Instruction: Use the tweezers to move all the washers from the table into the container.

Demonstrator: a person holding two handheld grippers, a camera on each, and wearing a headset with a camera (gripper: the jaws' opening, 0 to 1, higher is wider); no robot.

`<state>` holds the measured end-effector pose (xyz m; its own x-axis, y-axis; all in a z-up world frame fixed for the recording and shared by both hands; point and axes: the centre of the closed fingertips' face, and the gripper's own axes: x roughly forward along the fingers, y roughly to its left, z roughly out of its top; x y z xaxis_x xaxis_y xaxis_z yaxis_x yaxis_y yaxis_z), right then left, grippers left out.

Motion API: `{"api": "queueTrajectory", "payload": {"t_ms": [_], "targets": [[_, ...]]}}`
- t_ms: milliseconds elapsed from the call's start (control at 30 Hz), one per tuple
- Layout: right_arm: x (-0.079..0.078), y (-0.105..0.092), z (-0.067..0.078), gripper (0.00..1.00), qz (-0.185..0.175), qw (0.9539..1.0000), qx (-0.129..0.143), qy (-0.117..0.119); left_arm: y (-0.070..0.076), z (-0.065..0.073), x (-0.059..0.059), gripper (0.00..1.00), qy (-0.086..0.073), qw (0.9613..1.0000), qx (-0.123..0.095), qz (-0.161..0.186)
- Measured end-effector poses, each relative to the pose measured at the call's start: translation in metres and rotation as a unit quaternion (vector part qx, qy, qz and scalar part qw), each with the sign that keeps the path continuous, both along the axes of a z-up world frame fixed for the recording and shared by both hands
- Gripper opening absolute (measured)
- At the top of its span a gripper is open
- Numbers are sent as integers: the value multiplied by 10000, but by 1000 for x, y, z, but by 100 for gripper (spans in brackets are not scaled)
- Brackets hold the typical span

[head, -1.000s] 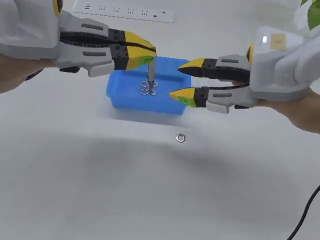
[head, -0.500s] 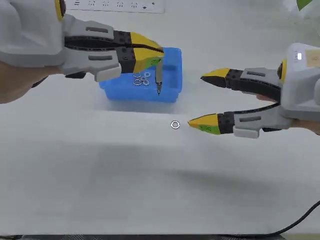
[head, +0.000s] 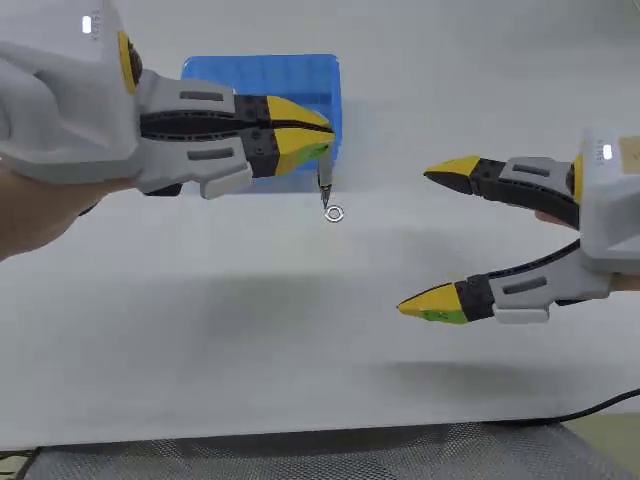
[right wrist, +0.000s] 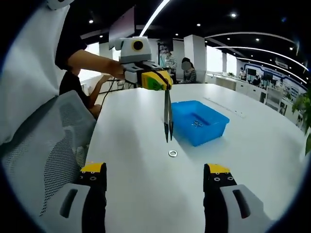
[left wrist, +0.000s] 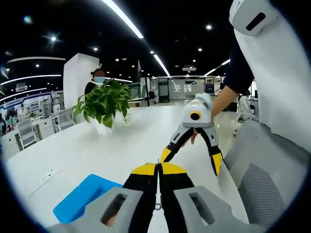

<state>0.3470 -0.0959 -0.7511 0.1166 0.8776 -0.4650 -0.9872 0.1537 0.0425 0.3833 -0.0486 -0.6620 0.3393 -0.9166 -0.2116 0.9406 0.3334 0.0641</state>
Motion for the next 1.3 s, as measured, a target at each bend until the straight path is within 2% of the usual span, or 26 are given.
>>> {"api": "queueTrajectory", "payload": {"t_ms": [67, 167, 267, 300, 467, 633, 867, 1033, 1133, 1300], "targets": [[-3, -2, -3, 84, -2, 9999, -15, 100, -7, -2, -2, 4, 27, 10000, -48, 51], [-4, -4, -6, 89, -9, 9999, -47, 132, -14, -8, -7, 4, 109, 9999, -51, 43], [-8, -2, -10, 100, -39, 9992, -21, 399, -11, -15, -8, 4, 128, 9998, 110, 56], [-10, -2, -11, 99, 6, 9990, -52, 454, -9, -15, -7, 4, 138, 9998, 96, 78], [-10, 5, -14, 100, 110, 9992, -28, 393, -6, -13, -2, 4, 144, 9997, 15, 171], [-12, 10, -12, 100, 159, 9988, 55, 456, -4, -16, 5, 4, 174, 9997, -59, 189], [-17, 4, -18, 100, 258, 9986, -87, 444, -13, -21, 3, 4, 250, 9996, -94, 108], [-19, 4, -20, 100, 241, 9985, -114, 478, -14, -23, 2, 4, 208, 9997, -88, 86], [-18, 9, -20, 100, 278, 9985, -99, 464, -13, -22, 0, 4, 197, 9998, -54, 42], [-10, 28, -17, 99, 472, 9983, -50, 334, -10, -23, -2, 4, 226, 9997, 63, -86]]}}
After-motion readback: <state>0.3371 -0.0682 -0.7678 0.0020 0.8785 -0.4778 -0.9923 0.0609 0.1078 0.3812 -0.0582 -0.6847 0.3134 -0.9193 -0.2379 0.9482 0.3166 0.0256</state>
